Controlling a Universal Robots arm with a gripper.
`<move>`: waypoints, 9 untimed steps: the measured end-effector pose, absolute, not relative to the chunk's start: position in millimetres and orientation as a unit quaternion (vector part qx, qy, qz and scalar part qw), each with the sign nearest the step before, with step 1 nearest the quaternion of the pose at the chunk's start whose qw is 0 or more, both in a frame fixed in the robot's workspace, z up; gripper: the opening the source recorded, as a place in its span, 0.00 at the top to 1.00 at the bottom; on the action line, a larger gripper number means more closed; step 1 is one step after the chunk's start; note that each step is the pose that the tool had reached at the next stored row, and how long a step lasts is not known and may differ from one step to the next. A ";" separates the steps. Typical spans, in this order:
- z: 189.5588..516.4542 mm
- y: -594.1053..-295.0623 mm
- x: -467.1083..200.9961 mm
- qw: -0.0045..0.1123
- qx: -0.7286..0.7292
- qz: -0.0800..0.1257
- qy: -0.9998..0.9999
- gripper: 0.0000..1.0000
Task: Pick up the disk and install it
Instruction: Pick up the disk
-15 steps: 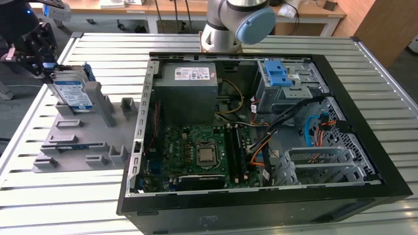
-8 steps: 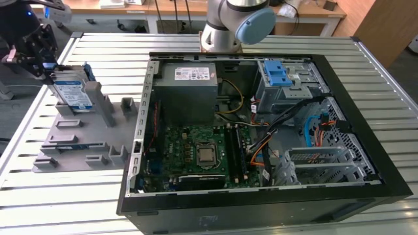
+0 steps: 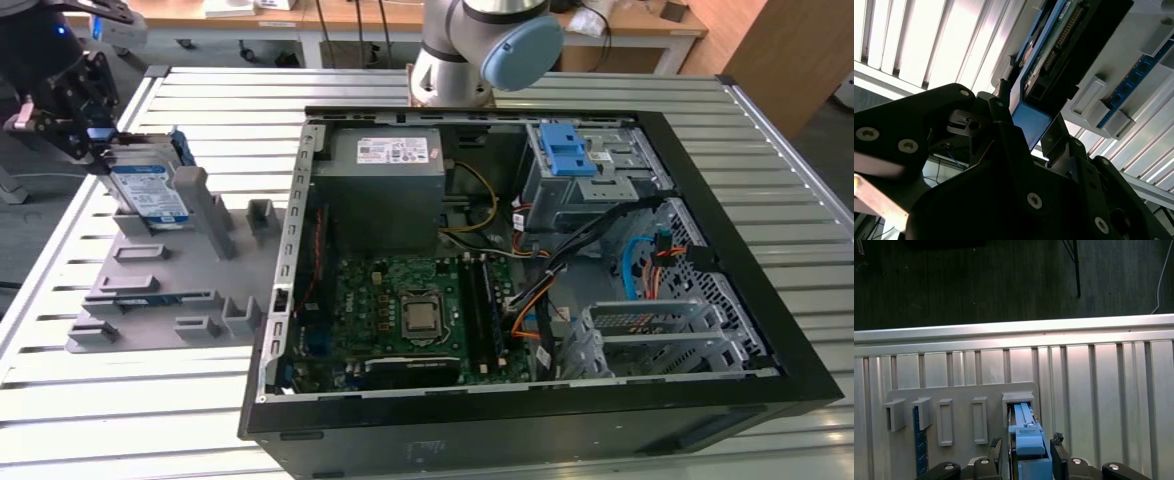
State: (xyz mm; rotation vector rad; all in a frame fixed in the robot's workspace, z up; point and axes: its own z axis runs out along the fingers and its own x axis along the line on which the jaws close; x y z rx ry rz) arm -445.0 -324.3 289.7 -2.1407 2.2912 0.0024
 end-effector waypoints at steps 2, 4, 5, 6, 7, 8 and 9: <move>289.5 -324.6 -444.9 0.003 -0.683 0.001 0.731 0.50; 289.3 -324.7 -445.0 0.003 -0.683 0.001 0.731 0.50; 289.1 -324.7 -445.0 0.003 -0.683 0.001 0.731 0.50; 289.0 -324.7 -445.0 0.003 -0.683 0.001 0.731 0.50; 289.0 -324.7 -445.0 0.003 -0.683 0.001 0.731 0.50; 289.0 -324.7 -445.0 0.003 -0.683 0.001 0.731 0.50; 288.9 -324.7 -445.0 0.003 -0.683 0.001 0.731 0.50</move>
